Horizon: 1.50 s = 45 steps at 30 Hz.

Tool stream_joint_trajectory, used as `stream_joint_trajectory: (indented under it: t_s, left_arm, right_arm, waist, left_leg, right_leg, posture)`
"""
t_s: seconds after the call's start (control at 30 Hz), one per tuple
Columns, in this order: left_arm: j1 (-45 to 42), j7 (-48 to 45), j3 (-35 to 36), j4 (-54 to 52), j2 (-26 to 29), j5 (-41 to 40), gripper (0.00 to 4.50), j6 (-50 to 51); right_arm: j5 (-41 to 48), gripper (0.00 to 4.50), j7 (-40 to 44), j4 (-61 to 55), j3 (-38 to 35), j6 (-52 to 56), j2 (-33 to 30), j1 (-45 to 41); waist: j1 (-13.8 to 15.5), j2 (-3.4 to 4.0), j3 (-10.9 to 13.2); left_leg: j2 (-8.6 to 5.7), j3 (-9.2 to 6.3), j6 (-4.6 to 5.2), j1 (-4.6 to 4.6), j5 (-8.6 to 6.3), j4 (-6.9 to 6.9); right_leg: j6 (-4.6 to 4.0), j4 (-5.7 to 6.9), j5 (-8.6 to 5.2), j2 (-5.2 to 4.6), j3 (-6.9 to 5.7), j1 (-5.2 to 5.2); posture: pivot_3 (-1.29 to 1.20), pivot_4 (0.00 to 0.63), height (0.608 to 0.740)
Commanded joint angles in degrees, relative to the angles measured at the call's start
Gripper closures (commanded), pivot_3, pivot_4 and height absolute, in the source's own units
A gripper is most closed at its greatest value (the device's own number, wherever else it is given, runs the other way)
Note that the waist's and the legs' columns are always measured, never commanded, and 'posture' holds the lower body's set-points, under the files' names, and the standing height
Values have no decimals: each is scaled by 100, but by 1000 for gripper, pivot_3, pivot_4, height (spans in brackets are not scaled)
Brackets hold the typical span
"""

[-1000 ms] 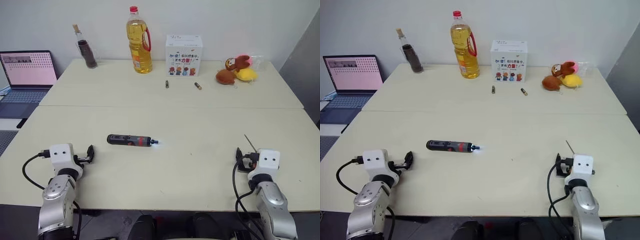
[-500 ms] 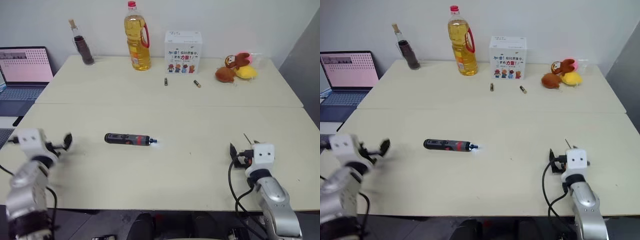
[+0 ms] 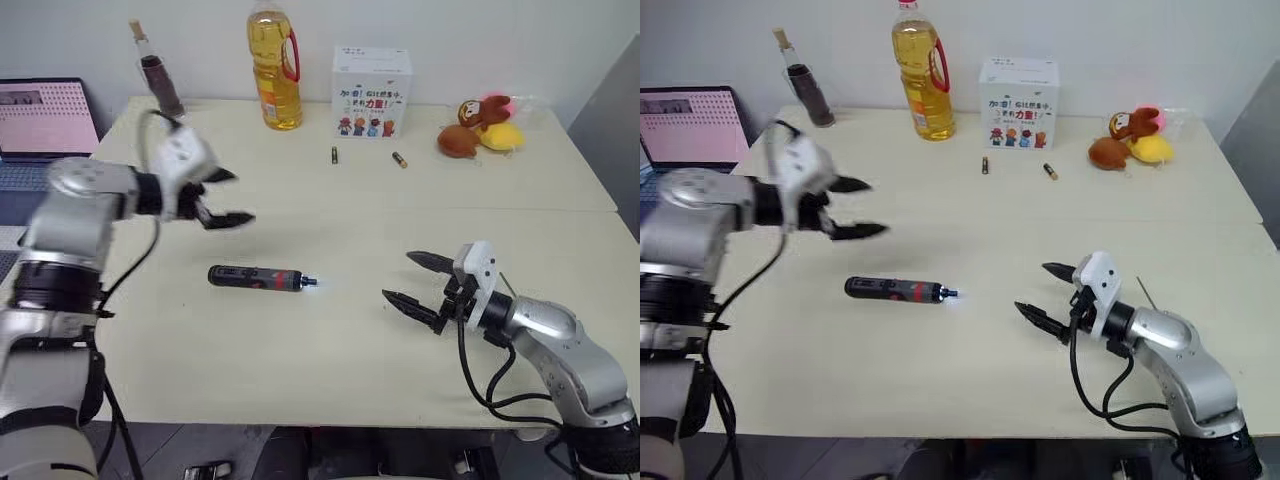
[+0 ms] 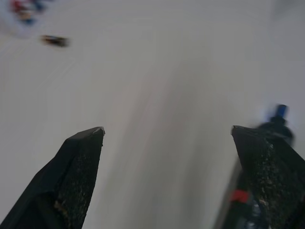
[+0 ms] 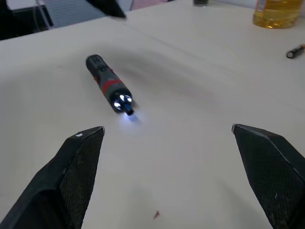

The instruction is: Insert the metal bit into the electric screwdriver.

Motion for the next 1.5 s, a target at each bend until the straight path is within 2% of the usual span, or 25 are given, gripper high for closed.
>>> stream_joint_trajectory:
  t_s: [0.03, 0.3, 0.47, 0.8, 1.1, 1.33, 1.5]
  left_arm:
    - [-412, -858, -489, -170, -48, 377, 60, -307]
    - [-624, -1257, -1275, 228, -409, 1364, 60, -1191]
    - [-666, -901, -1583, 435, -694, 2099, 60, -1272]
    - [-568, -786, -1577, 598, -1151, 2393, 60, -1161]
    - [-440, -584, -1657, 771, -1233, 2776, 60, -1187]
    - [-236, -737, -1681, 811, -1193, 2759, 1143, -1259]
    - [-238, -723, -1652, 970, -1194, 2811, 2132, -1321]
  right_arm:
    - [-21, 0, 49, -232, 199, -102, 39, 121]
    - [-136, 0, -129, -517, 501, -209, 203, 429]
    - [-259, 0, -298, -605, 530, -297, 294, 523]
    - [-249, 0, -394, -752, 516, -261, 273, 585]
    - [-215, 0, -390, -648, 485, -249, 312, 502]
    - [-187, 0, -382, -676, 459, -211, 288, 537]
    - [-124, 0, -373, -669, 405, -169, 243, 511]
  waist:
    - [-36, 0, 0]
    - [-26, 2, 1]
    - [-15, 2, 1]
    - [-19, 2, 1]
    - [-19, 2, 1]
    - [-19, 8, -3]
    - [-17, 21, -11]
  left_leg:
    - [4, -3, 0, -2, 0, 0]
    - [0, -10, 25, 1, -12, 18]
    - [-2, -15, 25, 0, -11, 21]
    - [-2, -18, 24, 2, -10, 28]
    - [-3, -16, 25, 17, -10, 44]
    - [-3, -17, 28, 31, -12, 101]
    - [-3, -18, 29, 41, -12, 103]
  right_leg:
    - [-1, 1, -1, 2, -1, -1]
    - [2, 15, 4, 2, -2, 3]
    - [8, 14, 8, 1, -1, 4]
    - [8, 20, 9, 1, -3, 5]
    - [8, 49, 9, 0, 0, 11]
    - [8, 103, 8, 3, 4, 23]
    - [6, 104, 9, 4, 5, 34]
  posture:
    - [0, 150, 740]
    - [0, 150, 740]
    - [0, 150, 740]
    - [0, 150, 740]
    - [0, 150, 740]
    - [0, 150, 740]
    - [0, 150, 740]
